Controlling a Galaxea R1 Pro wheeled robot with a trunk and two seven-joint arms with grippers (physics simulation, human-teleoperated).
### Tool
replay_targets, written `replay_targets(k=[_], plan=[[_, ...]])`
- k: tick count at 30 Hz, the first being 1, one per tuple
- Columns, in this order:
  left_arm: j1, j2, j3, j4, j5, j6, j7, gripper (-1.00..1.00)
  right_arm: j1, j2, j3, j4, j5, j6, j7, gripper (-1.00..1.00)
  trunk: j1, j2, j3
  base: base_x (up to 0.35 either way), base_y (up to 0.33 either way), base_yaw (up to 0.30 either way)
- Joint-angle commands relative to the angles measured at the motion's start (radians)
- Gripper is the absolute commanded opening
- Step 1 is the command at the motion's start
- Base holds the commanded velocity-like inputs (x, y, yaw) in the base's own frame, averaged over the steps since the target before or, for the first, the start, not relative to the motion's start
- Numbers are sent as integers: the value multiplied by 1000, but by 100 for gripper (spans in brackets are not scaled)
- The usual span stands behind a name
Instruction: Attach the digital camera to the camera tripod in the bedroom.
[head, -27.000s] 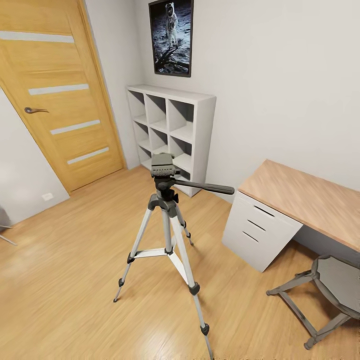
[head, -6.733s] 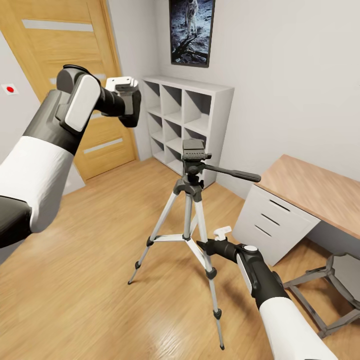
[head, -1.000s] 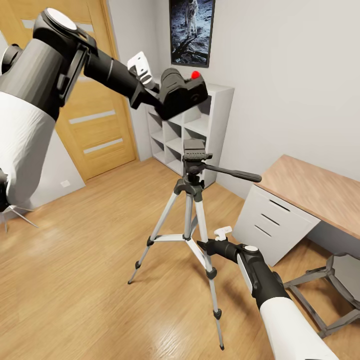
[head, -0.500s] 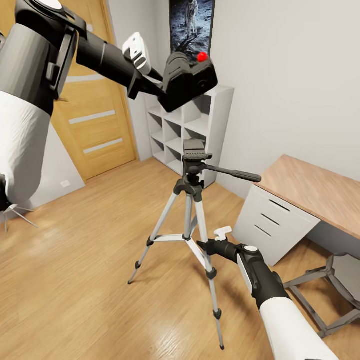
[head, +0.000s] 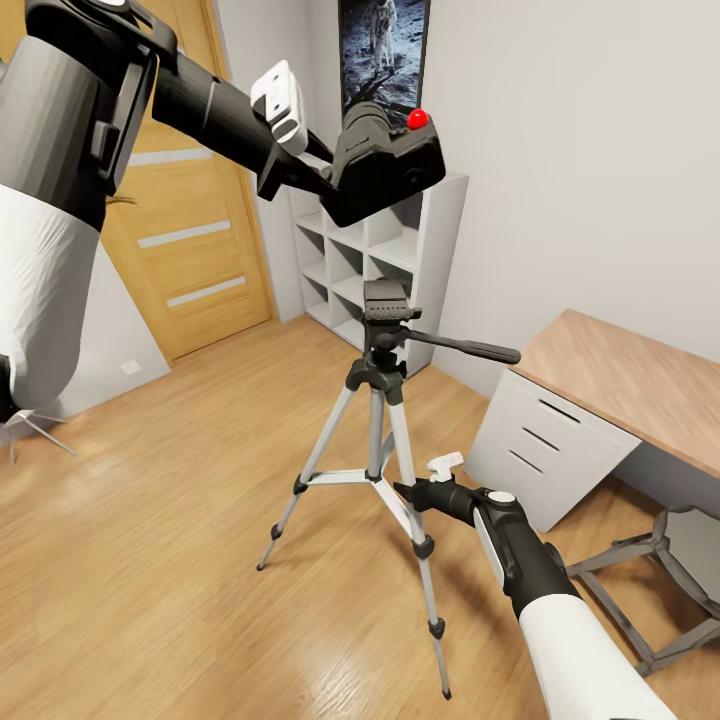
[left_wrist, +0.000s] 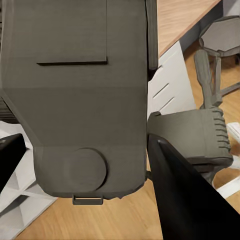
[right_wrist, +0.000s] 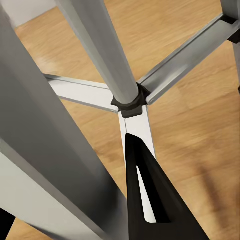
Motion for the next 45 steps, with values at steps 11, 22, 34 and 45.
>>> replay_targets(k=[11,22,34,45], plan=[[-1,0,-7,-4,-6,7,-5,-100,-1,1,-7,28,63,9,7,-100,1,-2,-2,0,0,0],[-1,-1,-129,-6,-13,9,-5,-100,-1,1,-7,27,63,12,7,-100,1,-2,-2,0,0,0],[-1,2,-140,-42,-8,29,-5,-100,-1,0,-7,27,64,11,7,-100,1,-2,-2,0,0,0],[-1,4,-144,-63,-5,45,-5,-100,-1,0,-7,27,64,9,7,-100,1,-2,-2,0,0,0]])
